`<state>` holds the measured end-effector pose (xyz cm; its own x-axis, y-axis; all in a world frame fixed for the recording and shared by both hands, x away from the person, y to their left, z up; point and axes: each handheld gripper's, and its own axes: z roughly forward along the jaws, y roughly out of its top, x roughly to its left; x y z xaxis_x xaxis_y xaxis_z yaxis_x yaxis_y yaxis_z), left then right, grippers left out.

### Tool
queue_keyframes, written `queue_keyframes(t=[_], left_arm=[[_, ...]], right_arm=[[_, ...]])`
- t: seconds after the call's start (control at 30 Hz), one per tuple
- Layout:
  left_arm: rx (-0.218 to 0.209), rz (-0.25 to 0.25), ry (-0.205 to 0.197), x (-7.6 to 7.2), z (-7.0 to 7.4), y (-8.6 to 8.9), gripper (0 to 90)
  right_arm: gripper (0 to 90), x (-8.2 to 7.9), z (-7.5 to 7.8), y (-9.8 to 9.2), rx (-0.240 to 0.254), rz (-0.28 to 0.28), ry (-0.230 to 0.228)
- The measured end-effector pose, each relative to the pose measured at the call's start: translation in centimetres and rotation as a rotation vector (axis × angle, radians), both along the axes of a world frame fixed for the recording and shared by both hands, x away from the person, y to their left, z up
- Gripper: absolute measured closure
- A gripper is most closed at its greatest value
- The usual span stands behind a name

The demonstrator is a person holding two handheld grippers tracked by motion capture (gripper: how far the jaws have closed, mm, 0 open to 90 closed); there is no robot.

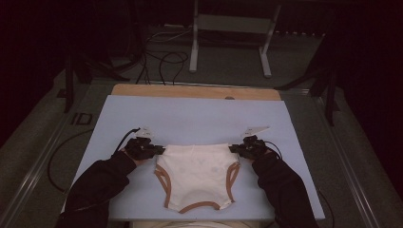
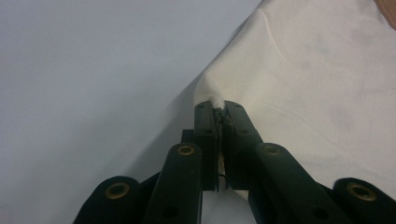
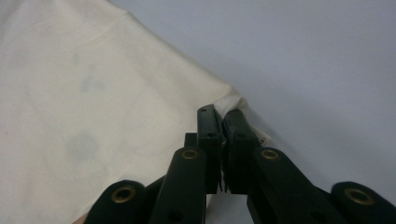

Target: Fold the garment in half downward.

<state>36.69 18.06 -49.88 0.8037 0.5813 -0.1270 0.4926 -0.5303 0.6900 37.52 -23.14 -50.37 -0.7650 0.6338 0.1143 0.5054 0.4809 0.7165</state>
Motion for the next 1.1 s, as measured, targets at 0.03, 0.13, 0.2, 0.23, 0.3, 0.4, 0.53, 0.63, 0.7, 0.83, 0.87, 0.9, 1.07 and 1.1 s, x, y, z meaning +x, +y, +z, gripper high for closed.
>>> queue_keyframes(t=[0.03,0.13,0.2,0.23,0.3,0.4,0.53,0.63,0.7,0.83,0.87,0.9,1.07,1.1], left_arm=[[0.004,-0.004,0.001,0.2,0.1,0.1,86.1],[0.008,-0.001,-0.001,0.5,0.3,0.2,86.1],[0.008,0.008,-0.002,0.8,0.4,0.5,86.1],[0.008,0.007,0.000,1.0,0.5,0.6,86.1],[0.002,0.014,-0.004,1.2,0.5,0.8,86.1],[-0.001,0.017,-0.011,1.7,0.5,1.0,86.1],[-0.013,0.027,-0.029,2.4,0.5,1.2,86.0],[-0.017,0.033,-0.036,3.0,0.6,1.2,86.1],[-0.011,0.036,-0.047,3.3,0.6,1.2,86.0],[-0.003,0.035,-0.080,3.7,0.7,1.0,86.0],[-0.006,0.037,-0.078,3.9,0.7,1.0,85.9],[-0.006,0.041,-0.079,4.0,0.6,1.0,85.9],[-0.015,0.056,-0.082,4.7,0.6,0.9,85.9],[-0.012,0.059,-0.086,4.8,0.6,0.9,85.9]], right_arm=[[87.0,0.1,0.0,0.1,0.002,-0.002,0.001],[87.0,0.4,0.2,0.3,0.006,0.002,0.002],[87.0,0.7,0.2,0.4,0.012,-0.002,0.005],[87.0,0.9,0.2,0.5,0.014,-0.003,0.006],[87.0,1.2,0.1,0.6,0.016,-0.006,0.007],[87.0,1.7,0.1,0.9,0.023,-0.021,0.018],[87.0,2.3,0.1,1.2,0.020,-0.029,0.012],[87.0,2.7,0.2,1.3,0.029,-0.039,0.014],[87.0,3.0,0.2,1.3,0.025,-0.043,0.012],[87.0,3.5,0.3,1.3,0.030,-0.060,0.011],[87.0,3.6,0.3,1.4,0.030,-0.065,0.011],[87.0,3.8,0.3,1.4,0.029,-0.066,0.009],[87.0,4.4,0.4,1.5,0.021,-0.080,0.007],[87.0,4.6,0.5,1.5,0.018,-0.082,0.004]])
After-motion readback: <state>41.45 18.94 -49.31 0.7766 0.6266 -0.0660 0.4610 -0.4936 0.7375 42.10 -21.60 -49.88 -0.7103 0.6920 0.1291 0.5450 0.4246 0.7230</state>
